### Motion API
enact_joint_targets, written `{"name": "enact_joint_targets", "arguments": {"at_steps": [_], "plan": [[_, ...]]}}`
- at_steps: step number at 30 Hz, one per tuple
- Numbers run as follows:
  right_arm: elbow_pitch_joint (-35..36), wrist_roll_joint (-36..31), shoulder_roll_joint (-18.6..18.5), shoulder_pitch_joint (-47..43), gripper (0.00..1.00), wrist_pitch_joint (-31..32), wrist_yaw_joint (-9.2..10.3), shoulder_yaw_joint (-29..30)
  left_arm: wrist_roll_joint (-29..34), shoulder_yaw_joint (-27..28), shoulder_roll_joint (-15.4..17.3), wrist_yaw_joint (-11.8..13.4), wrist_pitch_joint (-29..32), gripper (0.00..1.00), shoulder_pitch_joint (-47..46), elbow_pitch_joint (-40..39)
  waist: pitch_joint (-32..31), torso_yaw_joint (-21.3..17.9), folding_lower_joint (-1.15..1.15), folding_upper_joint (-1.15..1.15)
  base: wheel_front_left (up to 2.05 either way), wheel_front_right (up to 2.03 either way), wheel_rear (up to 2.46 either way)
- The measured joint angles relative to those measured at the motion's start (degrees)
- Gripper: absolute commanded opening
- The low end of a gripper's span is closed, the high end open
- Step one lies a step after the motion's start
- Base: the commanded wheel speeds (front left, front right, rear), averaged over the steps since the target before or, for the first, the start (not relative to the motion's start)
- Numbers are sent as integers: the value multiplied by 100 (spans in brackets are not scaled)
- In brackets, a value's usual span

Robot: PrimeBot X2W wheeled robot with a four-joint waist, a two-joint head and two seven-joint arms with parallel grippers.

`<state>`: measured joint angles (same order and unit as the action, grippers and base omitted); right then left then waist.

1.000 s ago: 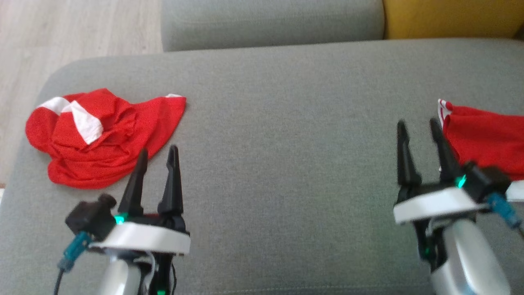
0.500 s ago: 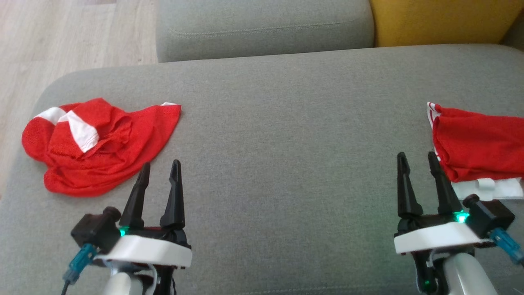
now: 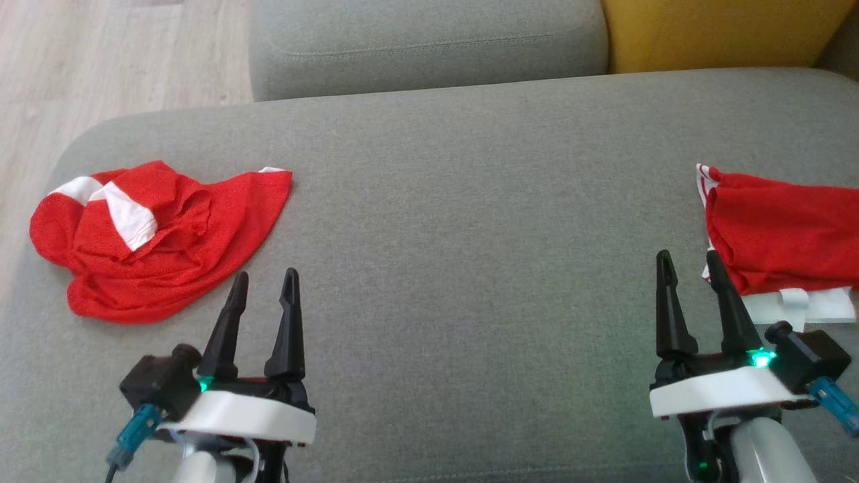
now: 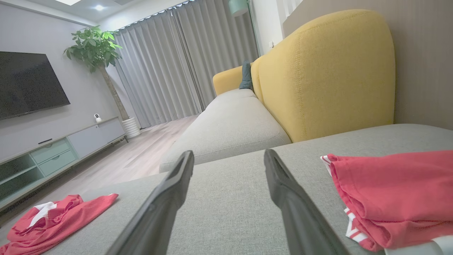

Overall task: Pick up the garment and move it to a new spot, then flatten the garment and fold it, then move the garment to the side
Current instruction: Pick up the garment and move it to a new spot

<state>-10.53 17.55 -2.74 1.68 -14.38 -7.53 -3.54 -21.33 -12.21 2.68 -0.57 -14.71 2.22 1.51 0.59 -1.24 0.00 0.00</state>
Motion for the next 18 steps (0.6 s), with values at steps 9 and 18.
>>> {"name": "enact_joint_targets", "arguments": {"at_steps": [9,18], "plan": [[0,11,0,-2,100,0,0,-22,8,10,0,-43,1,100,-5,19,-34,316,0,0,0,0,0],[-7,65,1,-22,100,0,-1,-178,-49,143,0,-12,1,100,-6,20,-57,1048,0,0,0,0,0]]}}
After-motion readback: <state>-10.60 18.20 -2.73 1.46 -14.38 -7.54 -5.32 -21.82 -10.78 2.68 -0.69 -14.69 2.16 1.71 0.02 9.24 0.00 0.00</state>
